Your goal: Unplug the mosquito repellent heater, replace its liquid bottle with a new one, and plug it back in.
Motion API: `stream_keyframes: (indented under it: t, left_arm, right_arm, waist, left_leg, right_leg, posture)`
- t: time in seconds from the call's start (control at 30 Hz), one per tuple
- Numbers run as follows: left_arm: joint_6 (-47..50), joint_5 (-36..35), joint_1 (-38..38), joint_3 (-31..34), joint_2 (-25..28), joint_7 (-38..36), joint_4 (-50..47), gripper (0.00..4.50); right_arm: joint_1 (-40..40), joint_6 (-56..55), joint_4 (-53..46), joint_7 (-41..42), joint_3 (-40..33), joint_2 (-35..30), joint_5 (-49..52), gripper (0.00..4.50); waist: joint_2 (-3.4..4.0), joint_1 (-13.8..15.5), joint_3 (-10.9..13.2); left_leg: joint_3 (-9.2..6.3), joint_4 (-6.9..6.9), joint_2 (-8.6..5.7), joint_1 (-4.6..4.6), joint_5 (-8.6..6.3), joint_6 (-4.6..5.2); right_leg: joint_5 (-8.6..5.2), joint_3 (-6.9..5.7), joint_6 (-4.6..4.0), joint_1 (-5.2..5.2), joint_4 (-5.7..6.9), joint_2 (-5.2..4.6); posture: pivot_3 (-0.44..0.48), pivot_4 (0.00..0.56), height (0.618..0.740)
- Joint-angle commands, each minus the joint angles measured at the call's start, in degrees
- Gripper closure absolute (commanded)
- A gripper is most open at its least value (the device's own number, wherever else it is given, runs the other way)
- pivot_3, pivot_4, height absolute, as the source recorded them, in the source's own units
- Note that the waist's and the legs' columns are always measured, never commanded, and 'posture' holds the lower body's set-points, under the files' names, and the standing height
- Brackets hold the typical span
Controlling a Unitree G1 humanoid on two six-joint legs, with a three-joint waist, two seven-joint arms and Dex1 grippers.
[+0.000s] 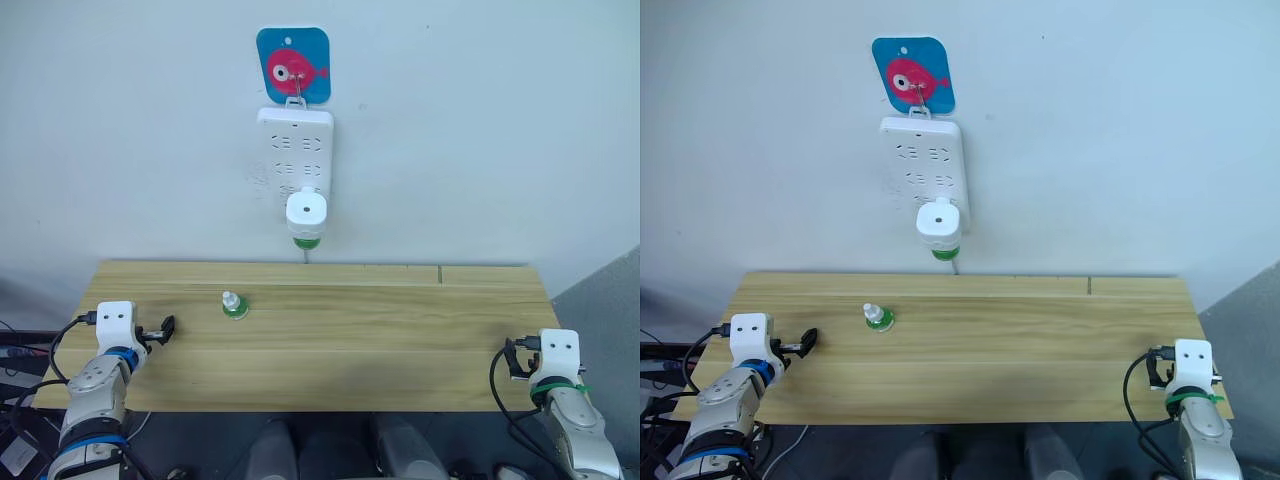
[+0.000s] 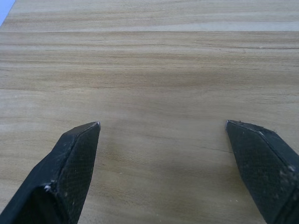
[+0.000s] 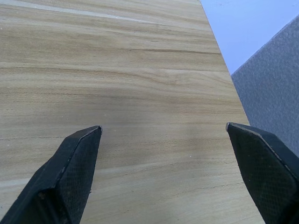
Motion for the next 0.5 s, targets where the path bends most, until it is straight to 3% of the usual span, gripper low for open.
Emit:
stream_keyframes:
  t: [0.03, 0.5]
  left_arm:
    - [-1.30, 1.00, 1.66, 0.37, 1.63, 1.33, -0.20, 0.00]
    - [-2.41, -1.26, 3.60, 2.05, 1.39, 0.82, -1.10, 0.00]
  right_arm:
    - [-0.23, -0.60, -1.09, -0.04, -0.97, -0.57, 0.30, 0.03]
    - [-1.91, -0.45, -0.12, 1.11, -0.54, -1.64, -0.12, 0.03]
  waist:
    - [0.00, -0.03, 0.00]
    - [0.09, 0.09, -0.10]
  left_leg:
    - [0.00, 0.00, 0.00, 0.00, 0.00, 0.00]
    - [0.00, -0.01, 0.00, 0.00, 0.00, 0.00]
  right_leg:
    - [0.00, 0.00, 0.00, 0.00, 0.00, 0.00]
    - [0.00, 0.00, 0.00, 0.00, 0.00, 0.00]
  posture:
    - [-0.021, 0.204, 0.740]
    - [-0.010, 0.193, 0.740]
